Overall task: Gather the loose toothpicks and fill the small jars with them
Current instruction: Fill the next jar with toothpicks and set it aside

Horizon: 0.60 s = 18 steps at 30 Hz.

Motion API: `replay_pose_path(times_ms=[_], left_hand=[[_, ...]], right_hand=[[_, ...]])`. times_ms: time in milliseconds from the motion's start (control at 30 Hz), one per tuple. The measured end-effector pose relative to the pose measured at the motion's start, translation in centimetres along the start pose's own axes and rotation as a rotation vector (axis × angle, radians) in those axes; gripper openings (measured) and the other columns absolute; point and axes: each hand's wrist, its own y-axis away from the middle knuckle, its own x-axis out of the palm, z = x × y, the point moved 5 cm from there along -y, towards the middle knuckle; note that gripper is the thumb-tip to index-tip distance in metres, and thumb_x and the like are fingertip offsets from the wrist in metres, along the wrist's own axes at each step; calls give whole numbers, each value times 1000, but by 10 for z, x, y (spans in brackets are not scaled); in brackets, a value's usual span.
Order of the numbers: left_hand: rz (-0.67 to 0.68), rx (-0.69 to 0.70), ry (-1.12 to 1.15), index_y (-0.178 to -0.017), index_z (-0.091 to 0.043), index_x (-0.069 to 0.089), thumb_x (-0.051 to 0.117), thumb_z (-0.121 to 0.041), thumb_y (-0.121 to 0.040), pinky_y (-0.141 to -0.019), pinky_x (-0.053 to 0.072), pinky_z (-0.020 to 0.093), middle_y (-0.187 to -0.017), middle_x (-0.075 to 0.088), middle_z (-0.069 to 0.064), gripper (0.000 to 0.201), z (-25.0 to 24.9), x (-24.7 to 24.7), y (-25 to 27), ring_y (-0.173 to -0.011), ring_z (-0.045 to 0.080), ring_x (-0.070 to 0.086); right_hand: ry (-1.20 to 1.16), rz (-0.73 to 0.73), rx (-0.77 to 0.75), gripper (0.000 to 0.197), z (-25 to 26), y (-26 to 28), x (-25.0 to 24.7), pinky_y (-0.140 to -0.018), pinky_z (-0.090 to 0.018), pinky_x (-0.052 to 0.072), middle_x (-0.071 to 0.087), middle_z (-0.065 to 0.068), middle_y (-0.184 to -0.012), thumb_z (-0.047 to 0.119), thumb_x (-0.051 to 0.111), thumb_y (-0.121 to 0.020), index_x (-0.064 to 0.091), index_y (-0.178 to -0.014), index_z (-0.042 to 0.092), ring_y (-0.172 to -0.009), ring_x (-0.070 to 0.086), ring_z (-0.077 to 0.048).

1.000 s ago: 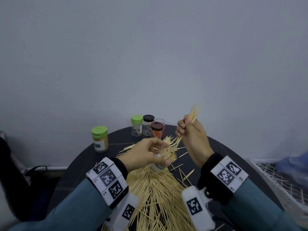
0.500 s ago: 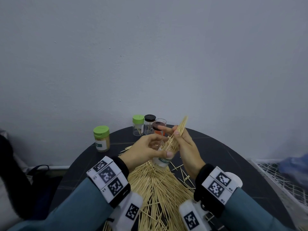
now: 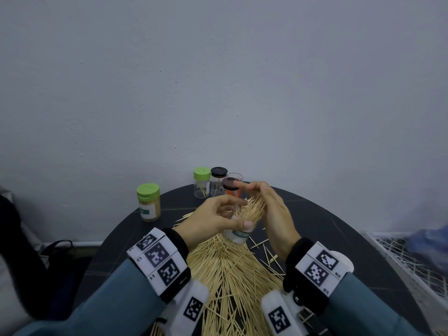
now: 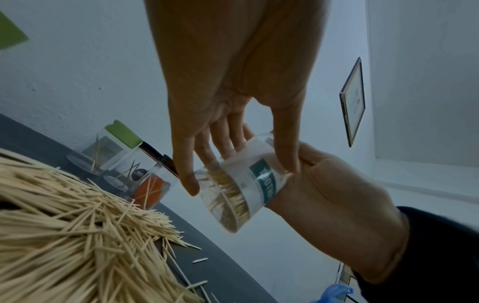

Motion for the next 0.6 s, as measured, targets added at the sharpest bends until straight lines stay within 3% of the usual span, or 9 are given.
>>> replay_pose_path(times_ms=[100,200,267,367,500,600], left_hand=[[-22,-12,42,-114,-24,61,76,-21,-71,-94,47,29,-112,65,-2,45,0,-1,-1,-107,14,59],[-32,2,85,-110,-25,61,76,-24,-67,-90,48,27,-107,67,-1,46,-2,-2,0,-103,13,61],[-35,5,76,-110,-28,61,76,-26,-66,-90,48,26,-109,65,-1,47,-2,-3,0,-105,12,60],[-63,1,52,-114,-26,62,77,-31,-63,-91,47,27,-113,64,2,54,0,-7,0,-107,14,59],[-167,10,7,-117,-21,62,79,-19,-71,-80,47,14,-109,63,-1,49,5,-17,-3,-100,9,59],[-260,6,-30,-116,-21,62,82,-20,-67,-93,48,27,-111,64,1,53,10,-25,-6,-107,16,59]], right_hand=[[43,28,19,35,-4,-1,1,-104,-40,42,65,2,-119,21,29,-101,62,-98,10,-117,56,-15],[84,70,76,32,-11,0,3,-103,-34,44,62,4,-122,18,34,-100,62,-113,11,-119,55,-16],[69,69,55,31,-9,0,3,-102,-28,43,62,7,-120,19,36,-99,58,-120,13,-117,55,-6],[53,65,35,30,-4,-3,-3,-93,-11,43,65,16,-111,19,36,-99,58,-119,15,-109,55,10],[200,99,47,26,-4,-7,-8,-90,-11,43,63,7,-117,15,43,-97,60,-117,13,-112,55,-1],[346,115,50,23,-7,-7,-8,-88,-12,43,64,6,-113,14,51,-94,62,-115,16,-105,56,1]])
